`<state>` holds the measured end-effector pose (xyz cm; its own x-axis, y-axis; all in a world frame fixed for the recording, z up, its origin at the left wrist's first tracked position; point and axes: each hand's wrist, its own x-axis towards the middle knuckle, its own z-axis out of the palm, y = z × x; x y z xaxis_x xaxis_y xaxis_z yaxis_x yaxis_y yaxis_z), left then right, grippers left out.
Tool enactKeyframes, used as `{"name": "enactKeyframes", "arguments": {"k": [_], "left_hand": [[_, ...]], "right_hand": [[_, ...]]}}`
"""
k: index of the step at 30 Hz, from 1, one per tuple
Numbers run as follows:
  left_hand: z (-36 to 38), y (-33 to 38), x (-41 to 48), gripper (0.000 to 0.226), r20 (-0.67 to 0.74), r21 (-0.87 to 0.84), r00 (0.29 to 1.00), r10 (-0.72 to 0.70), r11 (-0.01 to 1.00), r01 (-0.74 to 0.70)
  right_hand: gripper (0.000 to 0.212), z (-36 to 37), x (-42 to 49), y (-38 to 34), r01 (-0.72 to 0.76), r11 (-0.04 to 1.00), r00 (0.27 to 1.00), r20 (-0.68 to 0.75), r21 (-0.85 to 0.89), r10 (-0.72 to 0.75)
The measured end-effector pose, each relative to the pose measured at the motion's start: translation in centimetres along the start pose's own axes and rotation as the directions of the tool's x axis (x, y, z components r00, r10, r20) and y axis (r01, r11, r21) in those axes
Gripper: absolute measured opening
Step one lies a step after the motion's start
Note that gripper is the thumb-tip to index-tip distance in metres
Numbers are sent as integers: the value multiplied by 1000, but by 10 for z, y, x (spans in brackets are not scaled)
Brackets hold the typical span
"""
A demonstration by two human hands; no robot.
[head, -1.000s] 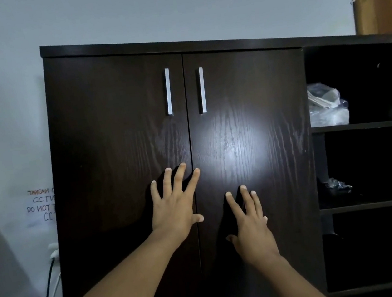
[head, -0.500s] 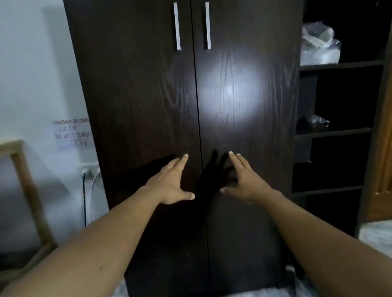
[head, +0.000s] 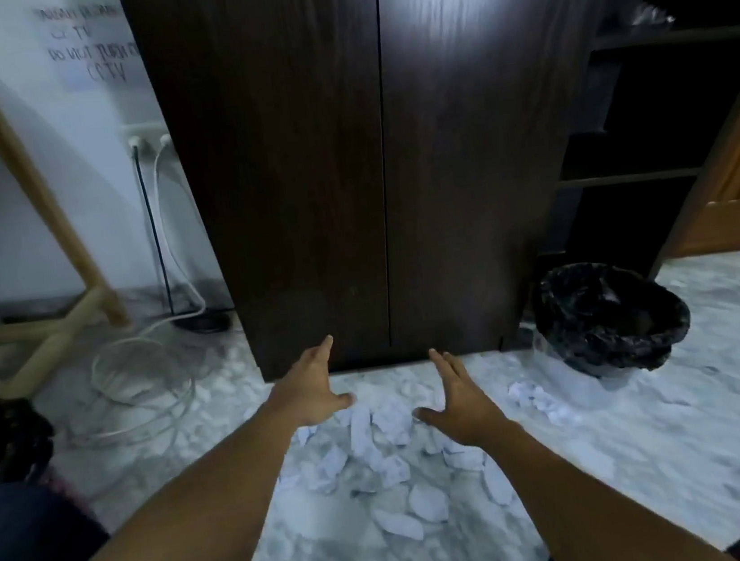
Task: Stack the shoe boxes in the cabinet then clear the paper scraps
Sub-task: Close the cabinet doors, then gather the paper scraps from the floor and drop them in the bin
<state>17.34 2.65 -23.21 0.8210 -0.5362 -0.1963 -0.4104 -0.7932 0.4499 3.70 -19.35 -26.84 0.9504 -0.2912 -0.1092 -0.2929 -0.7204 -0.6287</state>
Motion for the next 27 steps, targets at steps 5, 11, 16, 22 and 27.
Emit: {"name": "enactKeyframes", "arguments": {"k": [5, 11, 16, 22, 27], "left_hand": [[90, -79, -13, 108, 101, 46, 972, -211, 977, 207], [161, -150, -20, 108, -31, -7, 901, -433, 901, 433], [203, -178, -17, 125, -10, -116, 827, -562, 822, 557], [236, -182, 2, 131, -10, -70, 888, -460, 886, 458], [235, -188, 14, 135, -91, -23, 939, -333, 943, 332]], "right_hand": [[97, 96, -22, 63, -82, 995, 971, 221, -52, 92], [131, 166, -26, 106, -182, 977, 940, 272, -107, 205], [132, 222, -16, 105, -161, 986, 963, 210, -46, 167], [144, 246, 21, 90, -184, 970, 972, 115, -157, 203], [149, 237, 60, 92, -68, 977, 986, 135, -204, 97]]}}
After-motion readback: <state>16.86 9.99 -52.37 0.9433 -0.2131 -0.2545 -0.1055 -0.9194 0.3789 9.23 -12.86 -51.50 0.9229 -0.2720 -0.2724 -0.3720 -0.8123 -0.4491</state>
